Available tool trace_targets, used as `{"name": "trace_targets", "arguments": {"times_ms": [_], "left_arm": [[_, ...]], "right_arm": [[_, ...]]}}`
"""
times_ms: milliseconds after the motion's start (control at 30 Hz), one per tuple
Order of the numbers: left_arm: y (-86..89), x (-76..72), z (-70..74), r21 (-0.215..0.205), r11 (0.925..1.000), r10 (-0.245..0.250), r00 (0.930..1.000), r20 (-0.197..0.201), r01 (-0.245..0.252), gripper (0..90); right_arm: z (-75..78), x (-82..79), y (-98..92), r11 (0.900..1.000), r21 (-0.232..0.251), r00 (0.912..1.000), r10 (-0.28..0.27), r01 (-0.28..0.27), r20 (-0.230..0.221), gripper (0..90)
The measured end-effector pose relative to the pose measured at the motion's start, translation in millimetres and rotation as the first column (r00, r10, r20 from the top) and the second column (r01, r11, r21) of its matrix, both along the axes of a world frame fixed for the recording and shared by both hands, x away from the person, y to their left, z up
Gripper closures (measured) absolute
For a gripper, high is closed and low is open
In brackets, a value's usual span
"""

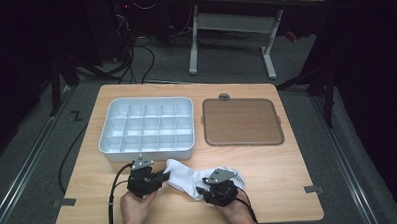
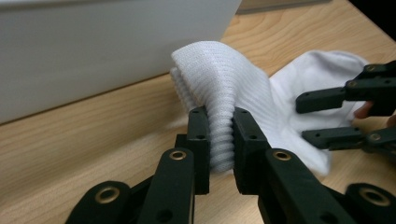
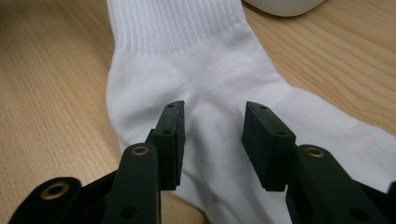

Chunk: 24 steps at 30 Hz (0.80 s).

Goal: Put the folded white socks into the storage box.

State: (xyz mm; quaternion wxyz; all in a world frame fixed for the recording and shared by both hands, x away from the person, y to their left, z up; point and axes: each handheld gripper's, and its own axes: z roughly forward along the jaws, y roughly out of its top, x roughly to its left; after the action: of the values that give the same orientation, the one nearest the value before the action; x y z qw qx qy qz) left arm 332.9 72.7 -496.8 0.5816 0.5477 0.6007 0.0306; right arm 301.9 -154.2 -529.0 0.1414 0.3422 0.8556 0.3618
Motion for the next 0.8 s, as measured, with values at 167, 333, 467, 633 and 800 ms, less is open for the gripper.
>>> {"name": "trace_targets", "arguments": {"times_ms": [167, 333, 467, 633, 800], "left_arm": [[2.8, -1.2, 3.8, -0.014, 0.9999, 0.0, 1.0, 0.004, 0.0, 79.5], [8.2, -2.4, 9.2, -0.047, 0.9989, 0.003, 1.0, 0.007, -0.003, 79.5], [10.3, -3.5, 15.1, -0.07, 0.9975, -0.006, 0.9999, 0.015, 0.007, 79.5], [10.5, -4.3, 20.3, -0.089, 0.9958, -0.02, 0.9996, 0.02, 0.022, 79.5], [10.4, -5.5, 23.9, -0.113, 0.9932, -0.026, 0.9995, 0.017, 0.027, 79.5]], "right_arm": [[0.8, 1.9, 3.7, 1.0, -0.005, 1.0, 0.009, -0.009, -0.004, 62.7], [1.6, 4.9, 9.7, 1.0, -0.008, 0.9996, 0.024, -0.024, -0.014, 66.4], [1.6, 7.1, 15.2, 0.999, -0.005, 0.9993, 0.035, -0.035, -0.015, 68.9], [1.5, 9.0, 21.4, 0.999, -0.001, 0.9988, 0.045, -0.045, -0.019, 68.9], [1.9, 13.0, 29.7, 0.998, -0.01, 0.9978, 0.063, -0.063, -0.02, 68.3]]}}
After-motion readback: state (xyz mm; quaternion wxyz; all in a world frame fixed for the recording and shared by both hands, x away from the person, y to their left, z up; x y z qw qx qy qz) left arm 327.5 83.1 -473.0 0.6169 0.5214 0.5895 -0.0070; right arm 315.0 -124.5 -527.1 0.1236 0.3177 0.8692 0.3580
